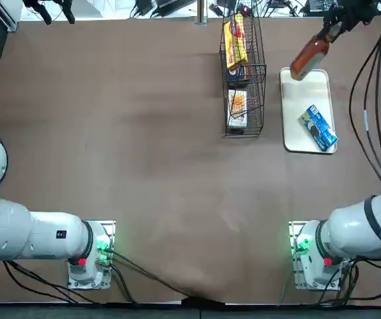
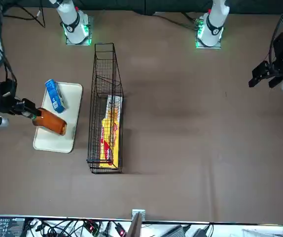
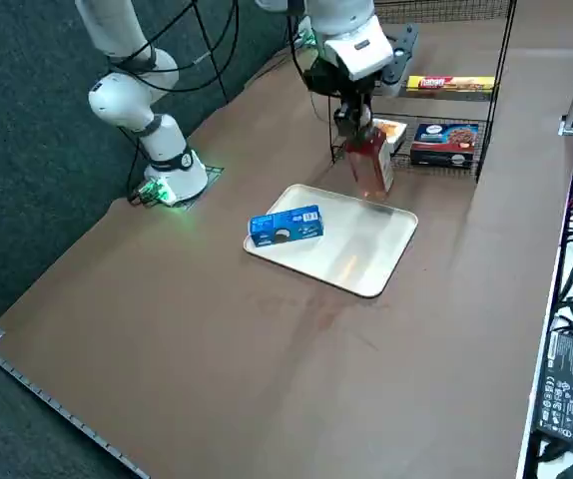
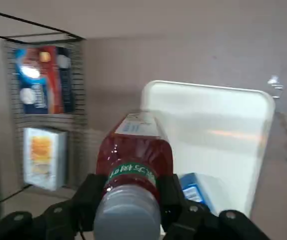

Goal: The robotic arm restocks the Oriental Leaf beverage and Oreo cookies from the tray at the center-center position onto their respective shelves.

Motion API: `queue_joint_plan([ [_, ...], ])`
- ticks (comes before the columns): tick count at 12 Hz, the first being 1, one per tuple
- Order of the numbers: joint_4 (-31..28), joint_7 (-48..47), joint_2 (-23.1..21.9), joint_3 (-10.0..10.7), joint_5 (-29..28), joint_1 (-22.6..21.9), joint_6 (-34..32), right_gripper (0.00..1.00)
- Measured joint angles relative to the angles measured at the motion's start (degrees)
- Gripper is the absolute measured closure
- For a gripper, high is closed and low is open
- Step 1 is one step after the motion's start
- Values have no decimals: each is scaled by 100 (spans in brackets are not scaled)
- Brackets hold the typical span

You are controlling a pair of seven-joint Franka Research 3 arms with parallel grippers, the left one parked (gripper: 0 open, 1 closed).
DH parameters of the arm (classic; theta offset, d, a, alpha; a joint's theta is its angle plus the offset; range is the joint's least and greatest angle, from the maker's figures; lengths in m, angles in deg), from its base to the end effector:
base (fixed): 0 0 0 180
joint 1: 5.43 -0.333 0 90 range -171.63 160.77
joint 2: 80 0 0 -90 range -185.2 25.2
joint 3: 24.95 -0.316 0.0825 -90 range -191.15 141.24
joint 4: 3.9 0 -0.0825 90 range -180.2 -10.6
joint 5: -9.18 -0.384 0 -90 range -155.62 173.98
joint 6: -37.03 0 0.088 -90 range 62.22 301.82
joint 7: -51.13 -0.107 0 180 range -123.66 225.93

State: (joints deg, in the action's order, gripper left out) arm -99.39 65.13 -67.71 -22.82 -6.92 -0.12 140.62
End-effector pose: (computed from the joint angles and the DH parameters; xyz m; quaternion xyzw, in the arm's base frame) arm 0.6176 -0.0557 0.4754 -0.9906 -0.0191 0.0111 0.1353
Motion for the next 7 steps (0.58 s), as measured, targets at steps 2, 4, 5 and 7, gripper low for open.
queue_joint_plan([
  [2,293,35,-9,16,-257,3,-355,41],
  [4,555,42,-16,40,-572,11,-676,41],
  [5,680,48,-17,50,-760,43,-881,41],
  [7,900,67,-21,70,-1159,158,-1275,41],
])
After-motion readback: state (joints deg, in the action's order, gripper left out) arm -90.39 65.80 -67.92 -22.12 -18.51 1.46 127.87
